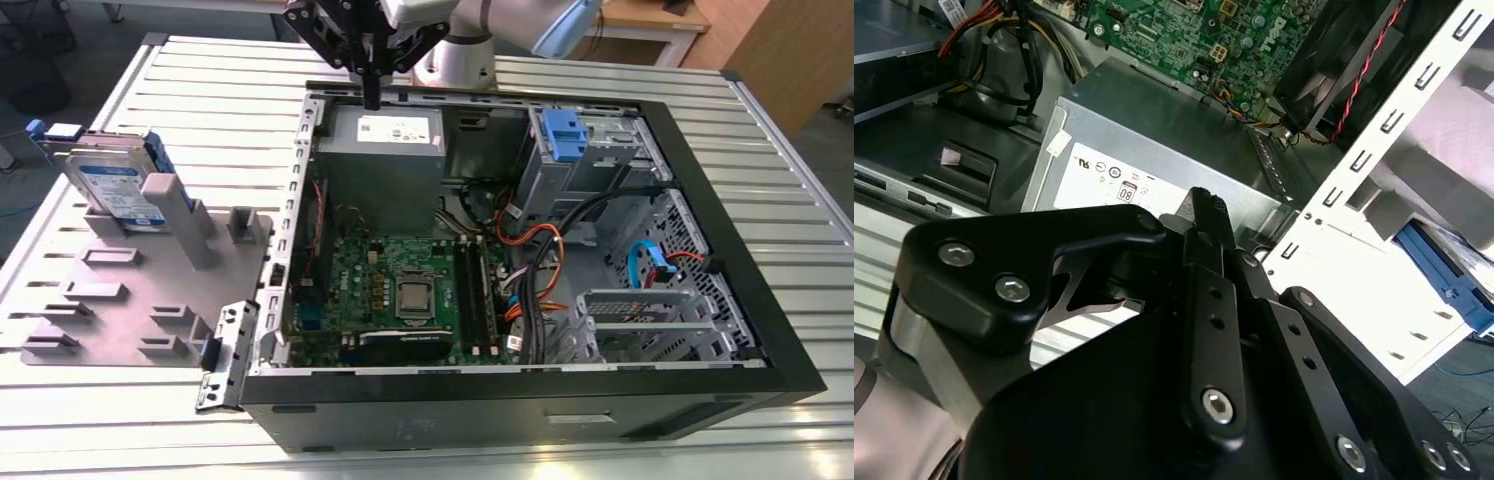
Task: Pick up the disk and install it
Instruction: 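Reach for the disk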
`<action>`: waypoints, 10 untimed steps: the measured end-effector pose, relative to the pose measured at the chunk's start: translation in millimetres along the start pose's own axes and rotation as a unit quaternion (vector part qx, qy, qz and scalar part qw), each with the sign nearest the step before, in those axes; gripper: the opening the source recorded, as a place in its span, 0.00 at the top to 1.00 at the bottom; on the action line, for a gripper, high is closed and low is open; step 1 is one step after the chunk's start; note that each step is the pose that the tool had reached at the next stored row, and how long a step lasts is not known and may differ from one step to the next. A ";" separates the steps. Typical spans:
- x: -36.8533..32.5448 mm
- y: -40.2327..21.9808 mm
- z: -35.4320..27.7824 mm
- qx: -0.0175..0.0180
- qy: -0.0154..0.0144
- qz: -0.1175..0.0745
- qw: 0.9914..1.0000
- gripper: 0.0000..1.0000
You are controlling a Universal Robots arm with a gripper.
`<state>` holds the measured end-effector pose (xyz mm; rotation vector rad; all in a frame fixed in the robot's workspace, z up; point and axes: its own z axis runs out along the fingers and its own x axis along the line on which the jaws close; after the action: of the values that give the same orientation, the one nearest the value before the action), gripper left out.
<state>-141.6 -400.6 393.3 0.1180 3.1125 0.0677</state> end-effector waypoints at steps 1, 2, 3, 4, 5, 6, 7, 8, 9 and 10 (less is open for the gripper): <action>1.1 -0.1 0.0 0.000 0.000 0.000 1.000 0.89; 2.3 -0.3 -0.1 0.000 0.000 0.000 1.000 0.89; 3.5 -0.4 -0.1 0.000 0.000 0.000 1.000 0.89; 4.7 -0.5 -0.2 0.000 0.000 0.000 1.000 0.89; 7.2 -0.8 -0.2 0.000 0.000 0.000 1.000 0.89; 8.5 -1.0 -0.2 0.000 0.000 0.000 1.000 0.89; 11.2 -1.3 -0.3 0.000 0.000 0.000 1.000 0.89; 12.4 -1.5 -0.4 0.000 0.000 0.000 1.000 0.89; 13.6 -1.6 -0.4 0.000 0.000 0.000 1.000 0.89; 14.8 -1.8 -0.4 0.000 0.000 0.000 1.000 0.89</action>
<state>-156.5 -401.2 393.3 0.1181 3.1125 0.0677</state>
